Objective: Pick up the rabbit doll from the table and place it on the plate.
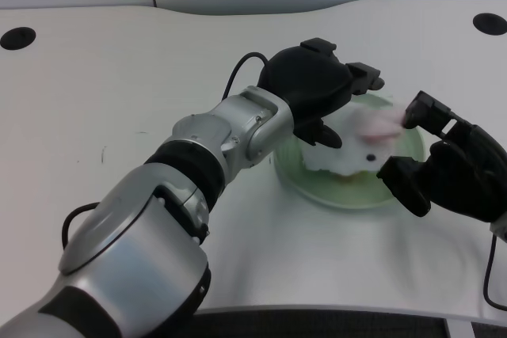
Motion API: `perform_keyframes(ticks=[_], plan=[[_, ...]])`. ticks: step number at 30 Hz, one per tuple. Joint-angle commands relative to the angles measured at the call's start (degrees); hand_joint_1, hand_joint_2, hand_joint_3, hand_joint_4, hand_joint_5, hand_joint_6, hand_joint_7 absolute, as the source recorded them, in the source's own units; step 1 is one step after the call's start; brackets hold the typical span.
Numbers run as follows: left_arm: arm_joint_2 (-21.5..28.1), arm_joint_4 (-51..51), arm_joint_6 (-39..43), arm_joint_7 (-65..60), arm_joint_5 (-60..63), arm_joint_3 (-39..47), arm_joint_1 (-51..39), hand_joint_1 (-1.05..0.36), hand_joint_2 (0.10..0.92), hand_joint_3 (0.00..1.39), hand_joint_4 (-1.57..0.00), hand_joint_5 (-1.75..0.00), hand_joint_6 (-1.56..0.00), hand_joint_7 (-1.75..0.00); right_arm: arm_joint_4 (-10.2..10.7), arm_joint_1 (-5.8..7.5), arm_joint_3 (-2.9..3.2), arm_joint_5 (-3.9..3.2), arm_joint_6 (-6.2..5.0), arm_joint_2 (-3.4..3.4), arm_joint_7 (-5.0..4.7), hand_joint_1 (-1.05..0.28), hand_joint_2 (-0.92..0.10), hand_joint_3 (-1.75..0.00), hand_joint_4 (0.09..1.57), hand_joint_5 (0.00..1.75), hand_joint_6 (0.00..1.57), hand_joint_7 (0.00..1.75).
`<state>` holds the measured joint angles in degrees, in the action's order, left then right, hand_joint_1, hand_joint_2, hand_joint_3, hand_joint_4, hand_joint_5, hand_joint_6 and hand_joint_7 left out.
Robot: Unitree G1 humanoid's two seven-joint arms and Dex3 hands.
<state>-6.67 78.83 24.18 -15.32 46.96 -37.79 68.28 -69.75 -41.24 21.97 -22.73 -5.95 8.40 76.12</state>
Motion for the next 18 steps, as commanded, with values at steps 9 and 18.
perform_keyframes(ticks=[9,18], plan=[[1.59,0.0,-1.59,0.5,1.91,-2.45,1.64,-0.86,0.921,0.4,0.0,-0.55,-0.22,-0.08,0.21,0.31,0.44,-0.58,-0.12,0.54,0.26,-0.62,-0.91,-0.01,1.0,1.75,0.76,1.75],[4.05,-0.31,-0.79,0.73,1.1,-1.25,1.87,-0.92,0.921,0.55,0.0,-0.46,-0.21,-0.06,0.12,0.3,0.7,-0.84,0.11,0.42,0.42,-0.61,-0.91,0.0,1.0,1.75,0.75,1.74]])
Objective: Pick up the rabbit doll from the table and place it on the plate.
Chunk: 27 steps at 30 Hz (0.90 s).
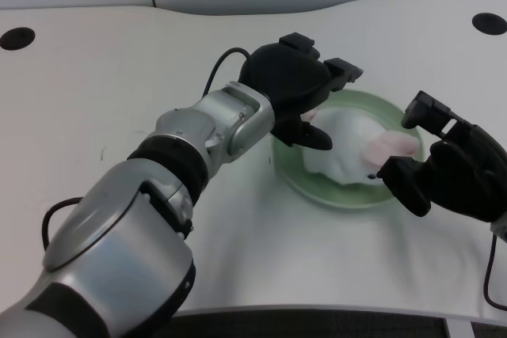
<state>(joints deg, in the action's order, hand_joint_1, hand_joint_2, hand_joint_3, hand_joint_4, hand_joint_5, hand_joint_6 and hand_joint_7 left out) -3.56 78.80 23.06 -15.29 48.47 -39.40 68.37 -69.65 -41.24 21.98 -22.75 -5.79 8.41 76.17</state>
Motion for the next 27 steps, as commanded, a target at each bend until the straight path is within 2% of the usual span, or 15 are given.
perform_keyframes(ticks=[1,2,4,6,9,11,14,19,22,27], plan=[[1.17,-0.3,0.56,0.75,-0.53,0.55,1.77,-0.92,0.921,0.55,0.0,-0.46,-0.21,-0.06,0.03,0.34,0.68,-0.79,-0.28,0.4,0.35,-0.61,-0.91,0.0,1.0,1.75,0.75,1.74],[2.16,-0.37,1.29,1.65,-1.43,1.49,1.71,-0.94,0.921,0.58,0.0,-0.45,-0.21,-0.05,0.06,0.38,0.63,-0.69,-0.34,0.44,0.09,-0.61,-0.91,0.0,1.0,1.75,0.75,1.75],[4.01,-0.52,2.74,3.82,-3.59,3.63,1.55,-0.89,0.921,0.47,-0.05,-0.47,-0.24,-0.06,0.09,0.4,0.52,-0.51,-0.58,0.57,-0.1,-0.62,-0.91,0.0,1.0,1.75,0.76,1.75],[5.22,-0.7,3.93,5.33,-5.18,5.21,1.32,-0.84,0.921,0.35,-0.12,-0.45,-0.28,-0.05,-0.15,0.21,0.41,-0.4,-0.32,0.8,0.31,-0.62,-0.91,0.0,1.0,1.75,0.76,1.75],[5.59,-0.86,4.37,6.02,-5.64,5.85,1.21,-0.81,0.921,0.3,-0.16,-0.43,-0.31,-0.04,-0.26,0.12,0.37,-0.38,-0.19,0.88,0.5,-0.62,-0.91,0.0,1.0,1.75,0.76,1.75],[7.32,-1.19,6.46,6.55,-7.35,7.69,0.54,-0.81,0.921,0.3,-0.16,-0.42,-0.31,-0.04,-0.25,0.18,0.44,-0.41,-0.31,0.83,0.15,-0.62,-0.91,0.0,1.0,1.75,0.76,1.75],[10.9,-1.89,11.75,9.28,-12.8,12.89,-1.31,-0.82,0.921,0.34,-0.28,-0.36,-0.37,-0.03,-0.3,0.24,0.57,-0.48,-0.27,0.73,-0.51,-0.62,-0.9,0.0,1.0,1.75,0.76,1.75],[12.95,-3.14,15.75,25.22,-28.8,26.19,-6.21,-0.8,0.921,0.34,-0.36,-0.28,-0.41,-0.02,-0.3,0.35,0.61,-0.44,-0.56,0.93,-0.81,-0.63,-0.9,0.0,1.0,1.75,0.77,1.75],[13.52,-4.25,14.2,35.9,-39.31,34.83,-9.62,-0.81,0.921,0.35,-0.42,-0.24,-0.45,-0.02,-0.24,0.43,0.46,-0.16,-0.68,1.19,-1.5,-0.63,-0.9,0.0,1.0,1.75,0.77,1.75],[15.09,-6.37,10.69,48.73,-50.72,44.22,-14.08,-0.8,0.921,0.38,-0.52,-0.22,-0.48,-0.02,-0.37,0.46,0.46,-0.16,-0.36,1.59,-1.09,-0.62,-0.91,-0.01,1.0,1.75,0.76,1.75]])
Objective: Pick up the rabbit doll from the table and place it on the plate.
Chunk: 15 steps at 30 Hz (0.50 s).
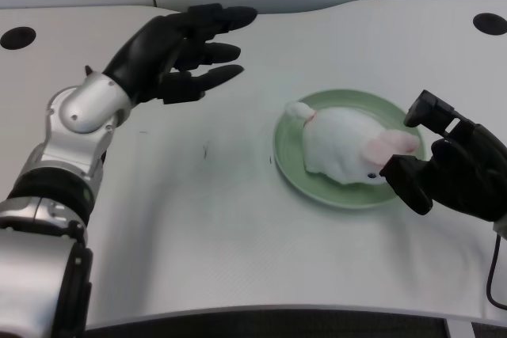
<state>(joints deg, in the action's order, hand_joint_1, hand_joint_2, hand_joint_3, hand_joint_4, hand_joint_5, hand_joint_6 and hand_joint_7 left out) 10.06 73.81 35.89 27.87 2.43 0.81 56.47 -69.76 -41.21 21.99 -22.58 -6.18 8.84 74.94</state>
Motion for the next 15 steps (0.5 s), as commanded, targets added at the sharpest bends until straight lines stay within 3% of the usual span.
perform_keyframes(ticks=[1,6,9,13,15], plan=[[1.8,-1.81,-4.01,8.56,-7.56,6.31,-3.13,-0.79,0.921,0.36,-0.52,-0.21,-0.48,-0.02,-0.33,0.4,0.45,-0.32,0.21,1.26,0.2,-0.62,-0.91,-0.01,1.0,1.75,0.76,1.75],[2.81,-4.36,-10.63,18.26,-16.5,13.42,-7.58,-0.76,0.921,0.33,-0.54,-0.17,-0.48,-0.01,-0.44,0.32,0.14,0.14,0.18,1.52,-0.54,-0.62,-0.91,0.0,1.0,1.75,0.75,1.75],[2.71,-5.59,-18.98,23.59,-21.5,16.86,-9.95,-0.75,0.921,0.31,-0.53,-0.15,-0.48,0.0,-0.4,0.31,0.12,0.09,0.33,1.48,-0.77,-0.62,-0.91,0.0,1.0,1.75,0.75,1.75],[2.37,-7.63,-27.66,28.5,-25.77,19.53,-13.68,-0.76,0.921,0.42,-0.52,-0.12,-0.47,0.0,-0.47,0.32,0.18,0.07,0.0,1.43,-0.94,-0.61,-0.92,-0.01,1.01,1.75,0.74,1.75],[2.4,-8.29,-31.79,29.16,-27.21,20.59,-17.34,-0.75,0.921,0.49,-0.52,-0.11,-0.46,0.0,-0.48,0.39,0.21,0.17,-0.3,1.43,-1.75,-0.6,-0.92,-0.01,1.01,1.75,0.75,1.75]])
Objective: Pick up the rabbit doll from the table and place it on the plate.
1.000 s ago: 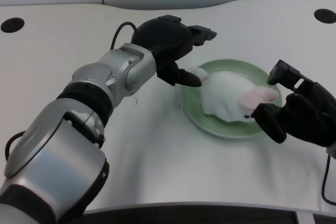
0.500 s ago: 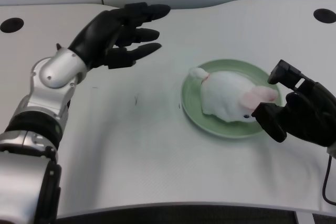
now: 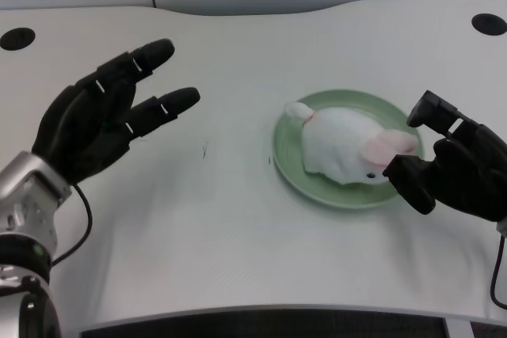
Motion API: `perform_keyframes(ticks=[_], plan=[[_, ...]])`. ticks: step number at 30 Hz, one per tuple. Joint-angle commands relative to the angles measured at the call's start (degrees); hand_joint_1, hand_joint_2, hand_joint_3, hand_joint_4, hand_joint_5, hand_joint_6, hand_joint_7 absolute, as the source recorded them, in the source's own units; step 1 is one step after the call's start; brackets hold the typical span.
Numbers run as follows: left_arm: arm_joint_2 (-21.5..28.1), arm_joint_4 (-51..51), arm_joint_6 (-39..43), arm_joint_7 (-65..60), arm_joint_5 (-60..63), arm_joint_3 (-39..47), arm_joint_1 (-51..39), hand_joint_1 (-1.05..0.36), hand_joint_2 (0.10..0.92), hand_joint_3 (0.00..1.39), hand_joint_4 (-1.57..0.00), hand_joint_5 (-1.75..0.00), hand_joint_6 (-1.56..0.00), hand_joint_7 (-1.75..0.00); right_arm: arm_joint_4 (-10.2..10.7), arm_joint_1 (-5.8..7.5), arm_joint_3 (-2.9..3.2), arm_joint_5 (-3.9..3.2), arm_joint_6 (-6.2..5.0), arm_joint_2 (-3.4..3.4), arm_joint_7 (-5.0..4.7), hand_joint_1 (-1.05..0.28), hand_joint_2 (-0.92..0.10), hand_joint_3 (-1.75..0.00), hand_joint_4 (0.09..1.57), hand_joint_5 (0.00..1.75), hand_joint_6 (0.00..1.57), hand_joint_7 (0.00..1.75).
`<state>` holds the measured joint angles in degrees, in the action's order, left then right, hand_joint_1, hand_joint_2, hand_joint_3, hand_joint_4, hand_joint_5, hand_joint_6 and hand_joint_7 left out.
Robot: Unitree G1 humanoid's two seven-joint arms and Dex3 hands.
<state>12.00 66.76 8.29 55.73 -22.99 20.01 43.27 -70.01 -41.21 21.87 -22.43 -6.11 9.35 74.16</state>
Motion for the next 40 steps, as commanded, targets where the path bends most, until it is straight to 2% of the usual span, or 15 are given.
perform_keyframes(ticks=[1,6,11,15,19,22,26,29,33,40], plan=[[0.41,-1.47,-6.12,1.24,-2.48,1.99,-5.57,-0.74,0.921,0.5,-0.52,-0.11,-0.46,-0.01,-0.24,0.38,0.32,0.05,-0.38,0.95,-1.22,-0.6,-0.92,-0.01,1.01,1.75,0.75,1.75],[-0.43,-2.01,-13.61,-1.0,-5.3,4.66,-8.89,-0.73,0.921,0.5,-0.55,-0.11,-0.47,-0.01,-0.49,0.24,-0.02,0.44,0.12,1.2,-1.77,-0.59,-0.92,-0.01,1.01,1.75,0.76,1.75],[-0.47,-2.94,-16.31,-0.34,-5.73,5.2,-9.93,-0.73,0.921,0.46,-0.56,-0.11,-0.43,0.0,-0.61,0.47,-0.03,0.54,0.45,1.14,-2.15,-0.58,-0.92,-0.01,1.01,1.75,0.76,1.75],[0.1,-4.74,-17.32,0.41,-5.84,5.56,-12.07,-0.72,0.921,0.49,-0.53,-0.09,-0.39,0.0,-0.71,0.4,0.09,0.74,-0.2,0.97,-3.04,-0.57,-0.92,-0.01,1.01,1.75,0.76,1.75],[0.13,-5.83,-14.11,-0.25,-4.38,4.84,-13.23,-0.72,0.921,0.48,-0.56,-0.1,-0.44,-0.02,-0.71,0.28,-0.07,1.12,-0.68,0.94,-3.46,-0.58,-0.92,-0.03,1.02,1.75,0.77,1.75],[-0.09,-5.9,-12.14,-0.07,-3.8,4.24,-13.18,-0.72,0.921,0.47,-0.58,-0.1,-0.45,-0.03,-0.64,0.33,-0.02,1.08,-0.65,0.96,-3.21,-0.57,-0.92,-0.04,1.02,1.75,0.77,1.75],[0.01,-4.55,-9.85,0.25,-3.16,3.49,-12.54,-0.71,0.921,0.47,-0.59,-0.1,-0.48,-0.04,-0.93,0.37,0.13,0.92,0.04,1.08,-2.84,-0.57,-0.91,-0.04,1.02,1.75,0.77,1.75],[0.3,-3.74,-10.13,0.27,-3.45,3.55,-11.82,-0.71,0.921,0.46,-0.6,-0.11,-0.48,-0.03,-0.82,0.38,0.13,1.01,-0.45,1.03,-3.26,-0.58,-0.91,-0.03,1.02,1.75,0.77,1.75],[0.56,-3.02,-10.43,0.44,-3.75,3.8,-11.16,-0.72,0.921,0.45,-0.62,-0.11,-0.49,-0.03,-0.69,0.35,0.08,1.08,-0.51,1.02,-3.65,-0.58,-0.91,-0.03,1.02,1.75,0.77,1.75],[1.15,-1.86,-11.55,1.57,-4.08,4.14,-10.59,-0.73,0.921,0.42,-0.69,-0.13,-0.55,-0.05,-0.78,0.52,0.02,1.12,-0.61,0.99,-3.25,-0.57,-0.92,-0.03,1.01,1.75,0.77,1.75]])
